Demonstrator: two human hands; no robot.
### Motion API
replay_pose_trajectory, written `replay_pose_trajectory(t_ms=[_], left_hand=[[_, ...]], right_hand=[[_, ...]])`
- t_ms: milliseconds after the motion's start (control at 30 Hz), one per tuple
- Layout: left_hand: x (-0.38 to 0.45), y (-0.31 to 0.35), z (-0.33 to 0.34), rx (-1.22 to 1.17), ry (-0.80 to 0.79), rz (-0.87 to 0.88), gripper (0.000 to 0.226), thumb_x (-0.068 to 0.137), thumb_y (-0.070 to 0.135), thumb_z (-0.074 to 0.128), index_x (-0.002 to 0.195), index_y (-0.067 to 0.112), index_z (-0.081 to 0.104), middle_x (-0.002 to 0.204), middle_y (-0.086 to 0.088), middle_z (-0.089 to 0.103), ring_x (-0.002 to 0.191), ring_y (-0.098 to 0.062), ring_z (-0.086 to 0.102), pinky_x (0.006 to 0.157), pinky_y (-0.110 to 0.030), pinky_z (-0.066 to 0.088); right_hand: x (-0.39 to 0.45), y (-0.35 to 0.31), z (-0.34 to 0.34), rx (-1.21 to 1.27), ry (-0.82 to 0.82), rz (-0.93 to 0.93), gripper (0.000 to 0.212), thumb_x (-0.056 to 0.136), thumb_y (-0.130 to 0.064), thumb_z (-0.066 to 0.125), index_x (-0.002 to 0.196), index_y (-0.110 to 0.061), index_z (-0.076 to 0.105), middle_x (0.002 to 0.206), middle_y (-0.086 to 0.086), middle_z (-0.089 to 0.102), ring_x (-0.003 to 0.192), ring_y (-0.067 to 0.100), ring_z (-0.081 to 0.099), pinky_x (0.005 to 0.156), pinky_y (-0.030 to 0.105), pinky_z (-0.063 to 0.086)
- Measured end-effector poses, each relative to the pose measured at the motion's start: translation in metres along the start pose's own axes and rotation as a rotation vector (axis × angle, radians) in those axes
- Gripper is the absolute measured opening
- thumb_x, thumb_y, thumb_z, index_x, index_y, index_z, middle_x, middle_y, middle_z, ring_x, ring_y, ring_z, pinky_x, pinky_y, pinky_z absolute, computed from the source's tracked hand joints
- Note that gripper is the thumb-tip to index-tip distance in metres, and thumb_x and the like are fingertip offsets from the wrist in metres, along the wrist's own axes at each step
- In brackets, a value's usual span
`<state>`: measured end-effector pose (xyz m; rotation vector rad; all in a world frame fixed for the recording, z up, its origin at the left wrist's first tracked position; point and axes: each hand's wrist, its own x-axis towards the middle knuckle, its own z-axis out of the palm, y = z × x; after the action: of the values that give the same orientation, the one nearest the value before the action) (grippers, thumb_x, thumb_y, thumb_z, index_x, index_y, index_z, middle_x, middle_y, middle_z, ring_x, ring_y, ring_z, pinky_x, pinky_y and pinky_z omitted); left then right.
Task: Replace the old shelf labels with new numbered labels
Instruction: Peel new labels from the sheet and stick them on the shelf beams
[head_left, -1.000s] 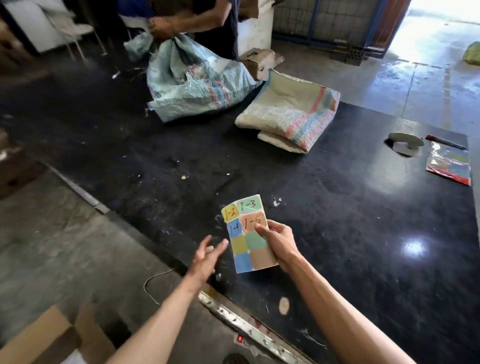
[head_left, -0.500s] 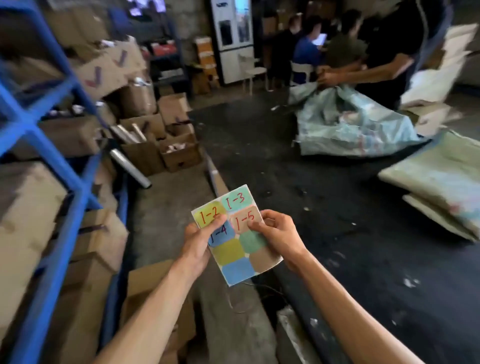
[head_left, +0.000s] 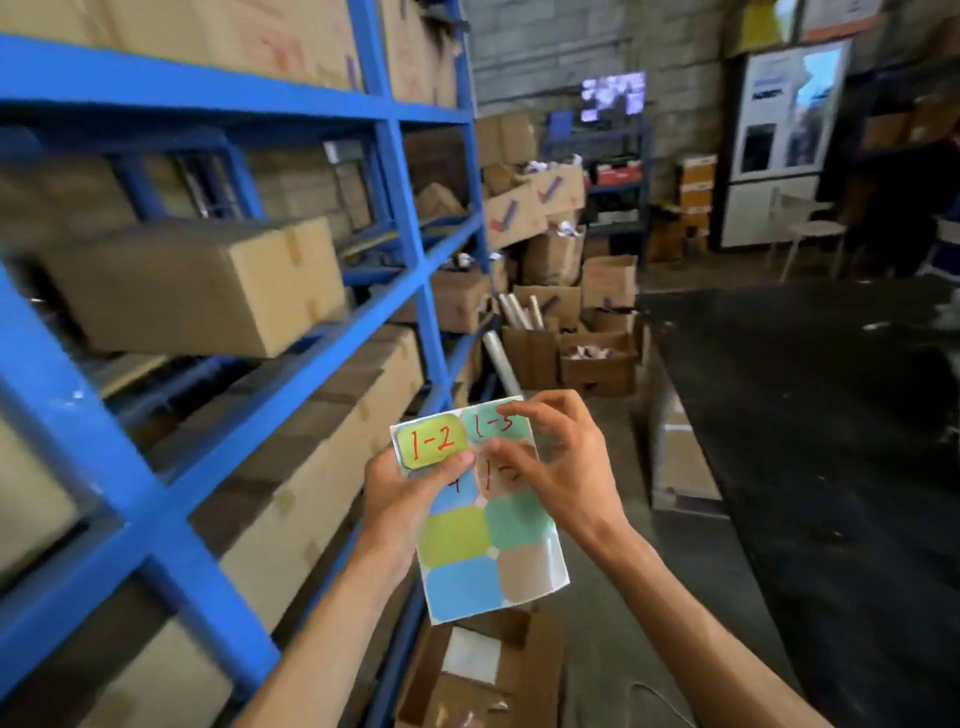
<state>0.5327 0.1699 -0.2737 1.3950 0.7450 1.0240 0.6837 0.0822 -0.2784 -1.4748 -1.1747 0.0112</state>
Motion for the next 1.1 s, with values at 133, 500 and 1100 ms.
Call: replay_pose_trajectory(t_ms=[133,500,1100], left_hand=[[0.012,0.028,-0.055,0.01,0.067,0.087,0.019,0.075,-0.001,0.078,0.086,0.015,0.075,0.08,0.0,0.08,0.071,-0.01,0.074,0.061,-0.019,0.056],[0.039,0.066,-0.171,0.068,0.253,0.184,0.017,0.074,0.004,0.082,0.08,0.019,0.078,0.079,0.004,0.08,0.071,-0.007,0.073,0.061,-0.016,0.055],[0.07,0.122,-0.23,0.137,0.501,0.237,0.022,0.072,0.004,0.083,0.08,0.024,0.078,0.08,0.0,0.08,0.071,-0.015,0.075,0.064,-0.034,0.06]], right_hand=[[0.029,-0.035,0.047,-0.017,-0.069,-0.122,0.034,0.072,-0.042,0.082,0.103,-0.028,0.077,0.108,-0.01,0.049,0.1,0.008,0.056,0.085,0.027,0.053],[0.075,-0.094,0.163,0.016,-0.125,-0.295,0.015,0.083,-0.034,0.074,0.094,-0.026,0.078,0.111,-0.008,0.051,0.098,-0.002,0.048,0.088,0.008,0.037],[0.15,-0.131,0.24,0.977,-0.339,0.174,0.02,0.094,-0.018,0.061,0.081,-0.013,0.076,0.083,0.016,0.073,0.066,0.023,0.067,0.057,0.021,0.052]])
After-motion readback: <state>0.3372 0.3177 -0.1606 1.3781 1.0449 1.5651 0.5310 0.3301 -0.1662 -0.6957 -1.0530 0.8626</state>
